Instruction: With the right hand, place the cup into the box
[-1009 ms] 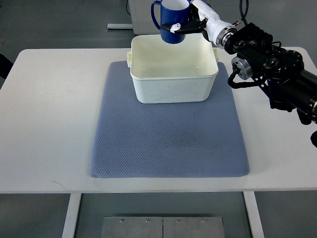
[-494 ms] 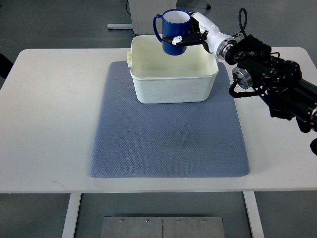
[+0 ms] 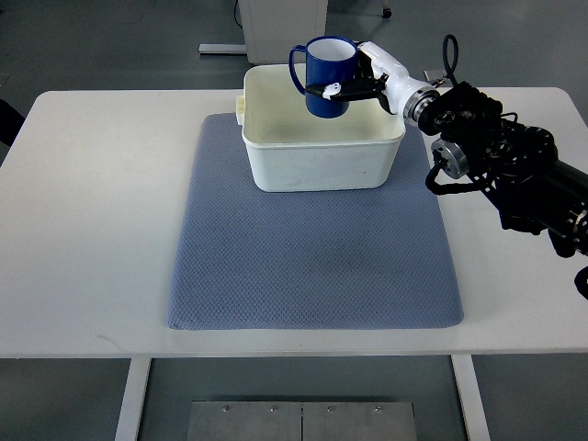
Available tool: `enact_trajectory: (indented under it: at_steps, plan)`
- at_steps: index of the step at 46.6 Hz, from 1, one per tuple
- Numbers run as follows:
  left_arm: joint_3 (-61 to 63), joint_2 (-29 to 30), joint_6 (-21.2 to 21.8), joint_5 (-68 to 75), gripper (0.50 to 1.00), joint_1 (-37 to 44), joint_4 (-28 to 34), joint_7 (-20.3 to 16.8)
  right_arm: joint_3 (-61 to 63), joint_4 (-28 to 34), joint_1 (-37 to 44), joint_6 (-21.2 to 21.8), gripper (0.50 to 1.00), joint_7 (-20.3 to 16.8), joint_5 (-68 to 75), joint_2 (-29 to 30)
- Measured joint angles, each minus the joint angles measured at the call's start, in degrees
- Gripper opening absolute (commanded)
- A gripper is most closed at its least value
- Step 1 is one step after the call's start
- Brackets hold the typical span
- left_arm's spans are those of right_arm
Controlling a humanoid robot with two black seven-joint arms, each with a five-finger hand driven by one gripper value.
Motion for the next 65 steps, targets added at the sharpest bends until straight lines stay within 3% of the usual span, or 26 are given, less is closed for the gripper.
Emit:
enact_trajectory:
  at_steps: [9,10,13,14,15,65]
  plan:
    - [0.0,0.0,0.0,0.0,1.0,0.0,0.02,0.0,0.27,-0.03,-0.06,-0.6,0.5,0.1,0.0,0.0]
    - [0.0,0.0,0.0,0.0,1.0,0.0,0.01,0.0,0.32,-0.04,-0.06,-0.7,0.574,0.1,0.0,0.0]
    - [0.0,0.0,0.0,0.0,1.0,0.0,0.0,0.01,0.43,-0.07,-0.16,-0.91,0.863,0.05,0.04,0.0]
    - [0.0,0.0,0.0,0.0,1.0,0.0,0.01,0.01,0.49,-0.07,-0.16,-0.93,0.94,-0.02,0.05,0.0]
    - [0.0,0.0,0.0,0.0,1.0,0.0,0.01,0.01,0.68,-0.08,-0.16,-1.0,0.987,-0.07,0.06,0.0]
    - [0.0,0.0,0.0,0.0,1.0,0.0,0.02,0.01,2.48,-0.08,-0.34,-1.31,1.0,-0.13,-0.09,-0.01]
